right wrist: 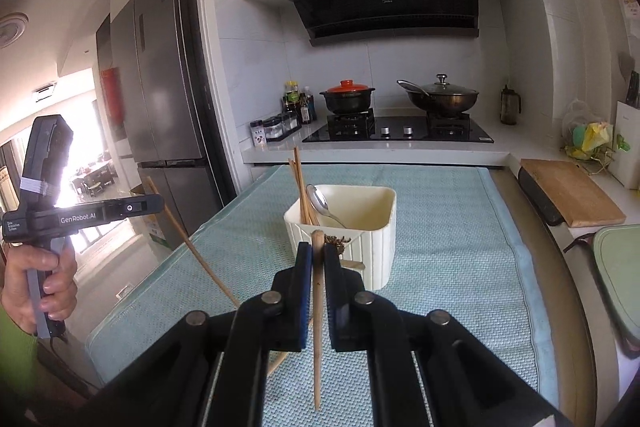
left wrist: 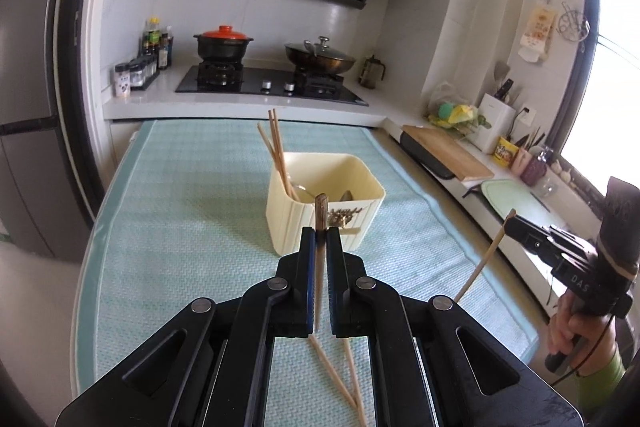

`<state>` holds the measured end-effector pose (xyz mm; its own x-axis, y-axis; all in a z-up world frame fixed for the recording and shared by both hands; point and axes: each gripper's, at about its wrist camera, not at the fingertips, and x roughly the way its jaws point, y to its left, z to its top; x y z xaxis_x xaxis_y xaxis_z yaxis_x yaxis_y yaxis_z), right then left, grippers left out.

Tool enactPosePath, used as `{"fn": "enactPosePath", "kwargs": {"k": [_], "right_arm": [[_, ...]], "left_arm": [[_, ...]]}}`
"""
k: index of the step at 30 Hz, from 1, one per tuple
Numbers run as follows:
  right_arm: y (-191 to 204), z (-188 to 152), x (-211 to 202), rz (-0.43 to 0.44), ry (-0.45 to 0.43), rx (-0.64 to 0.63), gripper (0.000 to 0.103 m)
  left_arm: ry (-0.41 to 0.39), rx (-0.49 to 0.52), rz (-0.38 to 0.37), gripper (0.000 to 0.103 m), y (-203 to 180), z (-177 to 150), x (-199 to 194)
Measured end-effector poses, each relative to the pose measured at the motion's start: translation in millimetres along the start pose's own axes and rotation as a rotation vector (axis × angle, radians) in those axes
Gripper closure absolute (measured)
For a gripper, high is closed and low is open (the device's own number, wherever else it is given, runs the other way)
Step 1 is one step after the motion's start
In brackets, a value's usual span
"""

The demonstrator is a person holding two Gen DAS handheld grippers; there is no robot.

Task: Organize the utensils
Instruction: 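Lift and carry both held chopsticks toward the cream holder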

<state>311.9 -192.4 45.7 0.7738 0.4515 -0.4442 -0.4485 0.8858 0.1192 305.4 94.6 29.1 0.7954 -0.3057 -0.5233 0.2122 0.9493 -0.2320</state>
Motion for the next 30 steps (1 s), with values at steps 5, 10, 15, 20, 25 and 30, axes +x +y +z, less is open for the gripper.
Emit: {"fn": "enactPosePath", "kwargs": {"k": [5, 10, 15, 20, 25, 30], "right_arm": [[2.1, 8.3, -2.1, 0.007, -0.023, -0.002, 0.097], [1.8, 20.4, -3.9, 0.016, -0.045, -0.002, 0.097], [2.8, 37.9, -4.2, 0.02, -0.071, -0.011, 0.097], [4.2, 60.6, -1.5, 0.017, -0.101, -0.028, 0.097], [6.6, 95.8, 8.6, 0.013, -0.133, -0.065, 0.097], [3.2, 137.4, 26.6, -0.004, -0.173, -0.08, 0.097]], "left_arm": [[-0.002, 0.003, -0.004, 0.1, -2.5, 1.9, -0.6], [-0.016, 0.011, -0.013, 0.1, -7.6, 10.5, -3.8], [-0.03, 0.012, -0.031, 0.1, -10.6, 23.8, -3.5], [-0.066, 0.016, -0.043, 0.1, -14.0, 50.2, -5.2], [-0.129, 0.018, -0.05, 0.1, -17.2, 93.1, -3.9], [-0.175, 0.038, -0.026, 0.1, -22.8, 136.8, 16.9]]}}
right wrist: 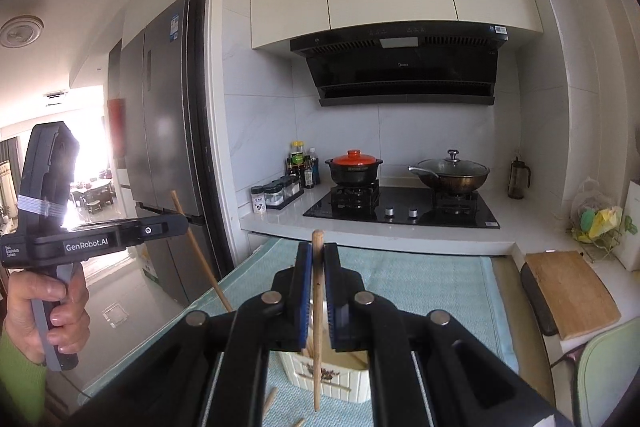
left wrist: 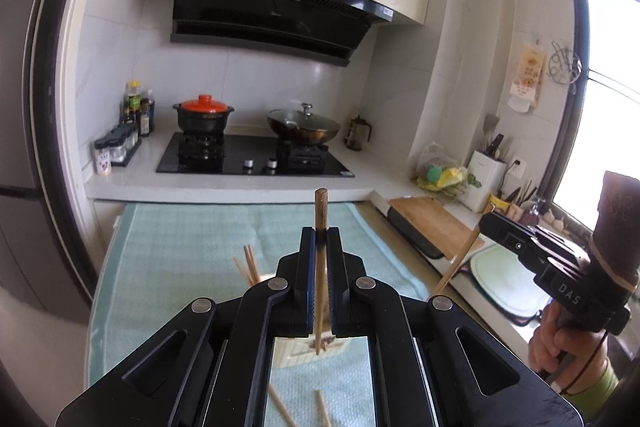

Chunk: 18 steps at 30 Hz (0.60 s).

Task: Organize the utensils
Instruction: 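Lift and carry both held chopsticks toward the cream holder, then open the left tool to drop its chopstick in the holder while the right tool drops its own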

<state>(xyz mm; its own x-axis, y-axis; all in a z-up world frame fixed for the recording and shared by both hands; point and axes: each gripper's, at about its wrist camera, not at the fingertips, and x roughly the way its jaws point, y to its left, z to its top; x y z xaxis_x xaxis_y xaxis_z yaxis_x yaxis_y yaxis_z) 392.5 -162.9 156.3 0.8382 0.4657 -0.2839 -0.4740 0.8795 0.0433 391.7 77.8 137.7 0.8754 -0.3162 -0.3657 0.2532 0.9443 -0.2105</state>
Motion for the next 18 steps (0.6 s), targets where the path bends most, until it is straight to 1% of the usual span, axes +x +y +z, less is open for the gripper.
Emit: {"fn": "enactPosePath", "kwargs": {"k": [3, 5, 7, 9, 12, 15, 18], "right_arm": [[-5.4, 16.9, 18.5, -0.019, -0.031, -0.007, 0.097], [-9.9, 23.1, 34.7, -0.034, -0.04, -0.011, 0.097], [-15.2, 22.5, 54.8, -0.04, -0.033, -0.013, 0.097], [-20.6, 14.8, 77.5, -0.044, -0.006, -0.011, 0.097], [-30.1, -7.1, 114.1, -0.027, 0.081, 0.016, 0.097], [-43.3, -34.6, 151.2, 0.005, 0.211, 0.082, 0.097], [-54.6, -61.1, 179.2, 0.012, 0.316, 0.139, 0.097]], "left_arm": [[0.002, 0.006, 0.014, 0.1, -0.5, 13.3, 26.3], [0.021, 0.01, 0.023, 0.1, -0.1, 15.1, 48.1], [0.053, 0.012, 0.033, 0.1, 0.9, 10.9, 72.3], [0.107, 0.005, 0.036, 0.1, 3.3, 2.8, 99.1], [0.195, -0.013, 0.041, 0.1, 9.1, -15.9, 138.0], [0.282, -0.034, 0.049, 0.1, 15.0, -37.9, 172.5], [0.335, -0.041, 0.062, 0.1, 17.9, -54.9, 197.7]]}}
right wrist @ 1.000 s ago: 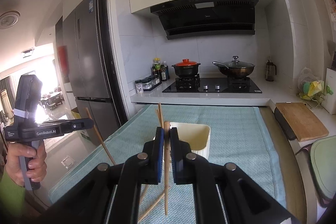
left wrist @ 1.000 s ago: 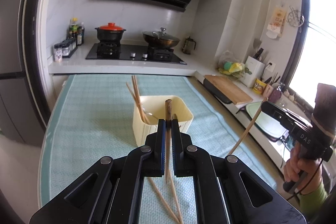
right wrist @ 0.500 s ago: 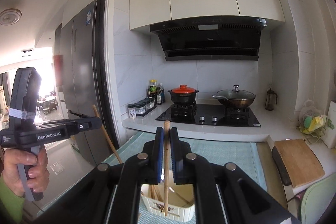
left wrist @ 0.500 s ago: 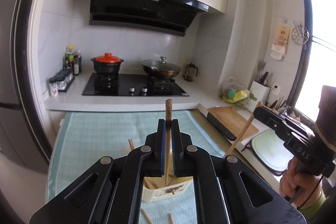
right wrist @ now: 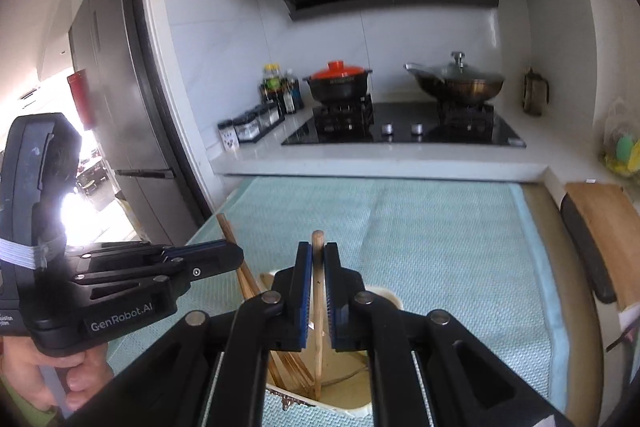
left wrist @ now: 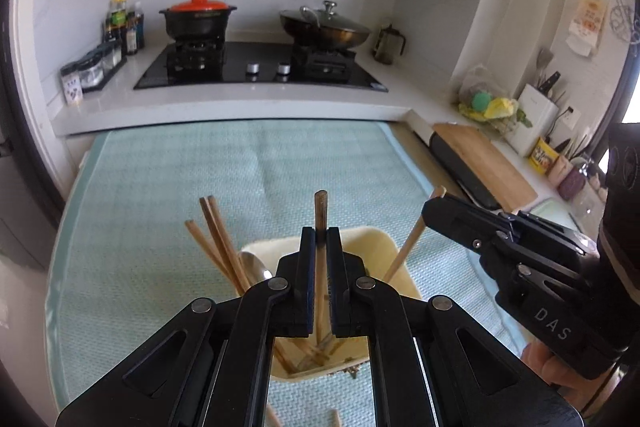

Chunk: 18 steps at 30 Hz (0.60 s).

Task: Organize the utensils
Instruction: 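Open the left tool to drop its chopstick in the holder while the right tool drops its own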

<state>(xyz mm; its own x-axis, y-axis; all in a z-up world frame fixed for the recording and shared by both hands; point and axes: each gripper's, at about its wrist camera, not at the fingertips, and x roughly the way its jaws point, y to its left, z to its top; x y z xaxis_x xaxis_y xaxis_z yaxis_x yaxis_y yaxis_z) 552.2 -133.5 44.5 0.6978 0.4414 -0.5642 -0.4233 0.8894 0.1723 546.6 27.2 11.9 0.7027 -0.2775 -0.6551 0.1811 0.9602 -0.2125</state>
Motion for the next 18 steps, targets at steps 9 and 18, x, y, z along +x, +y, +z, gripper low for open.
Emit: {"fn": "enactPosePath", "kwargs": {"k": [9, 18], "right_arm": [[-17.6, 17.6, 14.7, -0.065, 0.023, 0.062, 0.096], [25.6, 6.6, -102.9, -0.081, -0.105, -0.088, 0.047]], "left_arm": [[0.003, -0.045, 0.013, 0.066, 11.1, 11.3, -3.3], [-0.137, 0.105, 0.229, 0.006, -5.3, -51.7, -125.9]]}}
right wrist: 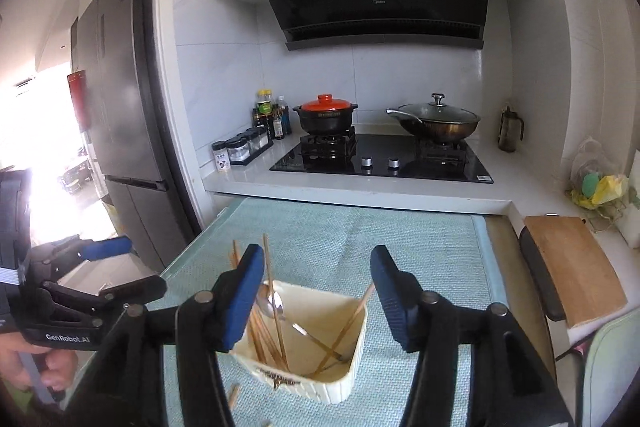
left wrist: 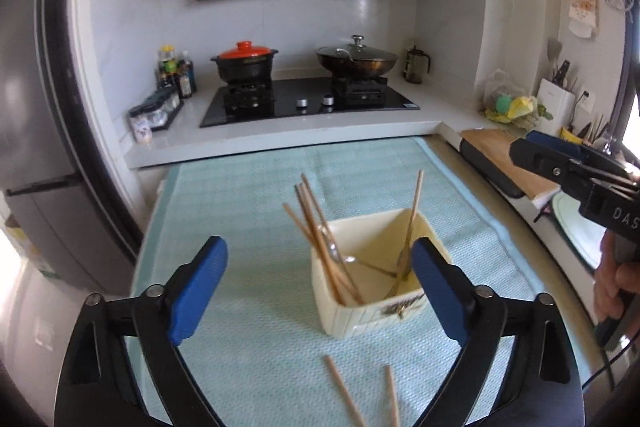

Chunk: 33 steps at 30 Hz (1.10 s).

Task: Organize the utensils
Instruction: 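Open the left tool to drop its chopstick in the holder while the right tool drops its own, then withdraw both open tools back over the last loose chopsticks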

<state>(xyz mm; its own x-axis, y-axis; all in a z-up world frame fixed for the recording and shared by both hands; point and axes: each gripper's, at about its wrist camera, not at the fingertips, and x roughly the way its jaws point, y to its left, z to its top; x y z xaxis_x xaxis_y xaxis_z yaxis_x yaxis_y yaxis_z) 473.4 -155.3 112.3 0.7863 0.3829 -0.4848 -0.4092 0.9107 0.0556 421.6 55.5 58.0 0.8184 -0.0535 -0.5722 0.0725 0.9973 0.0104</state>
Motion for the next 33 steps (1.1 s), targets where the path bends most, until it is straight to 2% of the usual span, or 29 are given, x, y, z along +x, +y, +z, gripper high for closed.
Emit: {"fn": "enactPosePath", "kwargs": {"k": [3, 7, 13, 17, 22, 26, 29, 33], "right_arm": [[12.4, -34.8, -22.4, 0.016, 0.035, -0.025, 0.046], [20.2, -83.5, -32.5, 0.004, 0.082, -0.012, 0.046], [24.1, -132.2, -29.1, -0.043, 0.132, 0.01, 0.046], [27.7, -151.7, -29.9, -0.037, 0.15, 0.031, 0.046], [30.1, -168.5, -34.3, -0.026, 0.166, 0.058, 0.046], [21.1, -186.9, -35.6, -0.032, 0.199, 0.091, 0.046], [13.2, -209.3, -24.0, -0.031, 0.275, 0.132, 0.046], [24.2, -236.6, -0.8, 0.048, 0.384, 0.178, 0.046]], "left_arm": [[0.001, 0.026, 0.073, 0.006, -2.1, -34.2, -18.2], [0.01, 0.016, 0.124, 0.006, -3.2, -67.0, -25.7], [0.033, 0.014, 0.154, 0.006, -11.1, -92.2, -24.9], [0.038, 0.034, 0.164, 0.006, -16.5, -102.0, -27.0], [0.092, 0.039, 0.146, 0.006, -9.9, -118.4, -22.2], [0.163, 0.01, 0.134, 0.005, 8.5, -146.7, -12.9], [0.225, -0.051, 0.104, 0.005, 18.7, -171.6, -2.3], [0.269, -0.127, 0.056, 0.005, 21.1, -197.5, 6.4]]}}
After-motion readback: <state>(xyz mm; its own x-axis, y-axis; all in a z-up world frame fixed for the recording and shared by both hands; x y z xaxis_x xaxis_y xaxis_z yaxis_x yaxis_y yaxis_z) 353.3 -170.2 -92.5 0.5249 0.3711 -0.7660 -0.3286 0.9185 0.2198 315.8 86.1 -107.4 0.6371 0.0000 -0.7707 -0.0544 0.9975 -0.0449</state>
